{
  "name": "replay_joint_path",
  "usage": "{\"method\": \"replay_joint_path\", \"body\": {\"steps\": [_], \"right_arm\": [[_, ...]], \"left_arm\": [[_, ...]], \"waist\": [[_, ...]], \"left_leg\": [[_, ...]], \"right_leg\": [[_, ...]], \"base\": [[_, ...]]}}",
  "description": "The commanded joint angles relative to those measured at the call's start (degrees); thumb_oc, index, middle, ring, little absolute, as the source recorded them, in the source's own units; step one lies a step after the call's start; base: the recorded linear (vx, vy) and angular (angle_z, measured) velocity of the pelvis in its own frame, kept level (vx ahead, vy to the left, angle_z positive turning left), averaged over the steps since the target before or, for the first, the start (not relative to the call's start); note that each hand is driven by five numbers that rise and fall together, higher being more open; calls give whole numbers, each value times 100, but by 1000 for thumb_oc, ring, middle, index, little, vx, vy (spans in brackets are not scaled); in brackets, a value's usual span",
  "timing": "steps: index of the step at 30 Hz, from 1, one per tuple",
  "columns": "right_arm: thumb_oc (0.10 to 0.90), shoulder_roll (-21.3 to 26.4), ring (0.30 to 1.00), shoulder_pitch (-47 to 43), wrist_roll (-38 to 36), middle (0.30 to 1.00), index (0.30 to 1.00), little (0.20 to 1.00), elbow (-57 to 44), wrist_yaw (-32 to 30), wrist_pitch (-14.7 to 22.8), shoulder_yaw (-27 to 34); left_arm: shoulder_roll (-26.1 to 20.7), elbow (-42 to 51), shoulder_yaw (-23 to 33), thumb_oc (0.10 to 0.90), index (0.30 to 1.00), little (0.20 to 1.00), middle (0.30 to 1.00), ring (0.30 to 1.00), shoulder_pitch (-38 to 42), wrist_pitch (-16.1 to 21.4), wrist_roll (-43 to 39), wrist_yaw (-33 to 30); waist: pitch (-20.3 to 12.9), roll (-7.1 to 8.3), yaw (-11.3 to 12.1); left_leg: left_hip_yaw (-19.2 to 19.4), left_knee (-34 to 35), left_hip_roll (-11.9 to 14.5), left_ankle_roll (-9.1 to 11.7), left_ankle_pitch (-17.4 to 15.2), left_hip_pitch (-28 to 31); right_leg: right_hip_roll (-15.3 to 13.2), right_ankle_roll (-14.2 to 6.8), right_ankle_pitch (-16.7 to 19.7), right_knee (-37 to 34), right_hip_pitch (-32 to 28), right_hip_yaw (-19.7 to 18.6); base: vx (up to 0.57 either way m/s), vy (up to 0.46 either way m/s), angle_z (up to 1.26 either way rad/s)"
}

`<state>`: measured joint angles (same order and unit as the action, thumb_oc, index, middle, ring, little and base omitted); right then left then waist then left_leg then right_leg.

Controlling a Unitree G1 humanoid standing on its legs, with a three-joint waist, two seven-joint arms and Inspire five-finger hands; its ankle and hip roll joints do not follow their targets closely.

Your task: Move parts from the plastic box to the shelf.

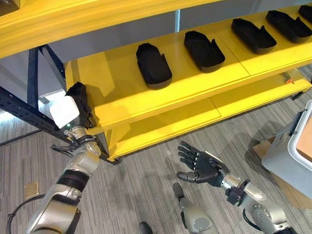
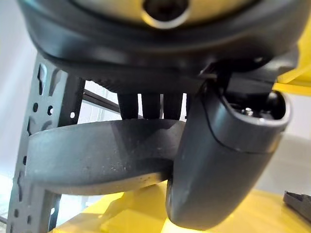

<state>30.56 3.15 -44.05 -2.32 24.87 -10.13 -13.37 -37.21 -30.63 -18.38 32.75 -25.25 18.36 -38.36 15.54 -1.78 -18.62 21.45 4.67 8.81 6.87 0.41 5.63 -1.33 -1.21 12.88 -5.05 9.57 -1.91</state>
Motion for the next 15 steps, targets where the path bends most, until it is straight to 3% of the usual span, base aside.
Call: {"method": "replay_joint_path", "body": {"steps": [1,7,15], "right_arm": [[900,11,1000,-218,-499,1000,1000,1000,-497,231,573,33],[900,42,1000,-197,-499,1000,1000,1000,-304,357,577,-13],[900,16,1000,-103,-403,1000,1000,1000,-394,471,396,-12]], "left_arm": [[-869,-125,-16,400,300,300,300,300,775,-180,920,-1],[-680,-516,-331,400,300,300,300,300,1121,116,1052,-434],[-689,-267,-547,400,300,300,300,300,1281,-15,1335,43]], "waist": [[-353,79,-15],[-451,90,-148],[-485,46,-269]], "left_leg": [[-121,-71,361,65,458,-204],[3,-47,359,63,423,-84],[74,-50,347,71,426,-19]], "right_leg": [[-371,-496,-865,162,-473,53],[-344,-507,-868,149,-532,-37],[-330,-516,-895,174,-570,-113]], "base": [[0,0,0],[51,-8,1],[19,6,-1]]}}
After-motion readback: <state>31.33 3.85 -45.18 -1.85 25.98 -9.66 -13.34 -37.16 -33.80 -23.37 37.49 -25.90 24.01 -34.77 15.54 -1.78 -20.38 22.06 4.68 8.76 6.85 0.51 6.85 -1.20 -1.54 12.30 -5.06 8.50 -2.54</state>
